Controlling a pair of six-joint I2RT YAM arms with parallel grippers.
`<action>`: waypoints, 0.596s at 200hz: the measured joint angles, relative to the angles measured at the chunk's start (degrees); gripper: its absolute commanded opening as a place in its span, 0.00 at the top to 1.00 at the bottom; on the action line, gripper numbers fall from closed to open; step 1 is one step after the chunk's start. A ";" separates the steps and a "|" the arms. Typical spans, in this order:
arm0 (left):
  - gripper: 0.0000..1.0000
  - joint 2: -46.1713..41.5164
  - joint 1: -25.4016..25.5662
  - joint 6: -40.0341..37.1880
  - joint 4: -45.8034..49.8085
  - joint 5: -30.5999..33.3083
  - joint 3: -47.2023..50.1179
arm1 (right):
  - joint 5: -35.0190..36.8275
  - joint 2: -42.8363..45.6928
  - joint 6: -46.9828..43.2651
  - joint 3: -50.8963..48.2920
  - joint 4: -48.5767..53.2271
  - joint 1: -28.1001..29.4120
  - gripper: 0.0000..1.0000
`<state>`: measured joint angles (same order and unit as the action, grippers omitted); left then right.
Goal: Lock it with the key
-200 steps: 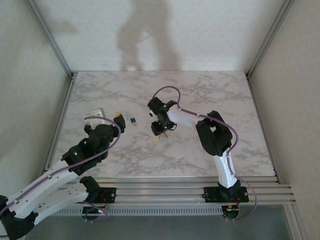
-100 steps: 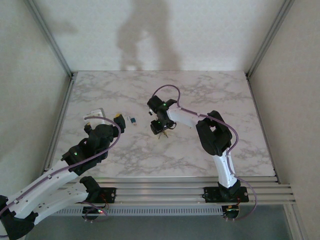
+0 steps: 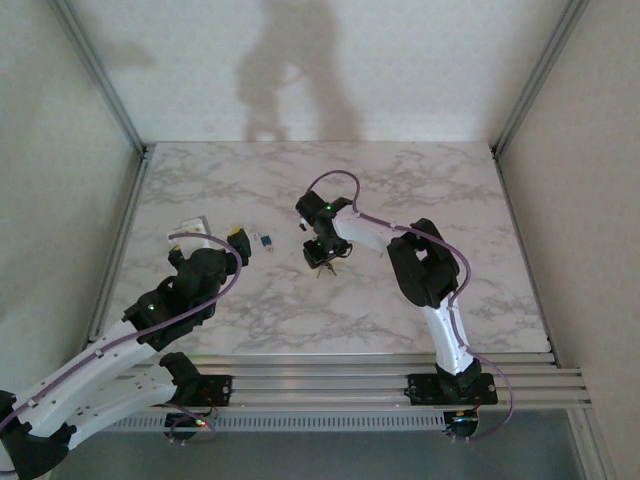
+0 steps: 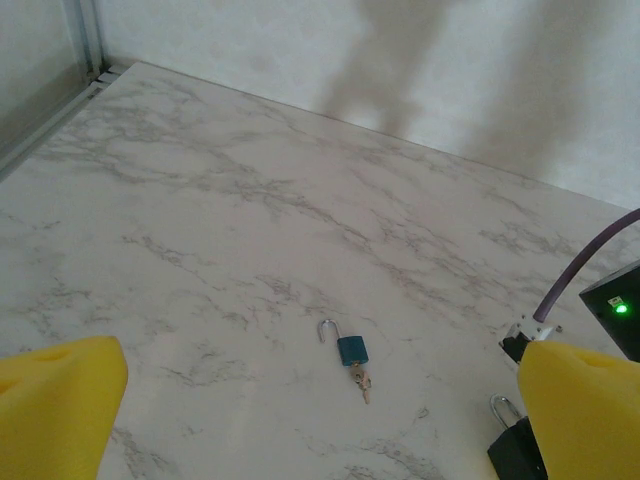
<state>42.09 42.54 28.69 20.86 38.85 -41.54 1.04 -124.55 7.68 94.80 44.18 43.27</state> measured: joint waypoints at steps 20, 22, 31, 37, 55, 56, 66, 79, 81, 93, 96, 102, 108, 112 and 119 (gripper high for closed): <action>0.01 0.00 0.00 0.00 0.00 0.00 0.00 | 0.00 -0.17 0.00 0.26 0.22 -0.07 0.53; 0.00 0.00 0.00 0.00 0.00 0.00 0.00 | 0.00 -0.17 0.00 0.26 0.24 -0.07 0.53; 0.00 0.00 0.00 0.00 0.00 0.00 0.00 | 0.02 -0.22 0.00 0.31 0.26 -0.11 0.54; 0.00 0.00 0.00 0.00 0.00 0.00 0.00 | 0.02 -0.31 0.00 0.37 0.33 -0.11 0.54; 0.01 0.00 0.00 0.00 0.00 0.00 0.00 | 0.07 -0.50 0.00 0.70 0.63 -0.15 0.55; 0.01 0.00 0.00 0.00 0.00 0.00 0.00 | 0.07 -0.52 0.00 0.70 0.63 -0.15 0.55; 0.01 0.00 0.00 0.00 0.00 0.00 0.00 | 0.04 -0.52 0.00 0.74 0.68 -0.17 0.56; 0.01 0.00 0.00 0.00 0.00 0.00 0.00 | 0.07 -0.57 0.00 0.79 0.70 -0.17 0.57; 0.00 0.00 0.00 0.00 0.00 0.00 0.00 | 0.04 -0.57 0.00 0.79 0.70 -0.17 0.57; 0.01 0.00 0.00 0.00 0.00 0.00 -0.02 | 0.07 -0.57 -0.04 0.79 0.72 -0.22 0.60; 0.00 0.00 0.00 0.00 0.00 0.00 -0.02 | 0.11 -0.59 0.07 0.79 0.74 -0.26 0.61; 0.00 0.00 -0.02 0.00 0.00 0.00 0.00 | 0.26 -0.61 0.11 0.83 0.87 -0.28 0.63; 0.00 0.00 0.00 0.00 0.00 0.00 -0.02 | 0.28 -0.66 0.13 0.87 0.87 -0.37 0.65; 0.01 0.00 0.00 0.02 0.00 0.00 0.00 | 0.28 -0.68 0.13 0.90 0.85 -0.39 0.68; 0.00 0.00 0.00 0.00 0.00 0.00 -0.02 | 0.26 -0.68 0.15 0.98 0.92 -0.42 0.72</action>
<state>42.09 42.54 28.69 20.86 38.85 -41.56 1.30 -125.23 7.84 95.79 45.10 42.85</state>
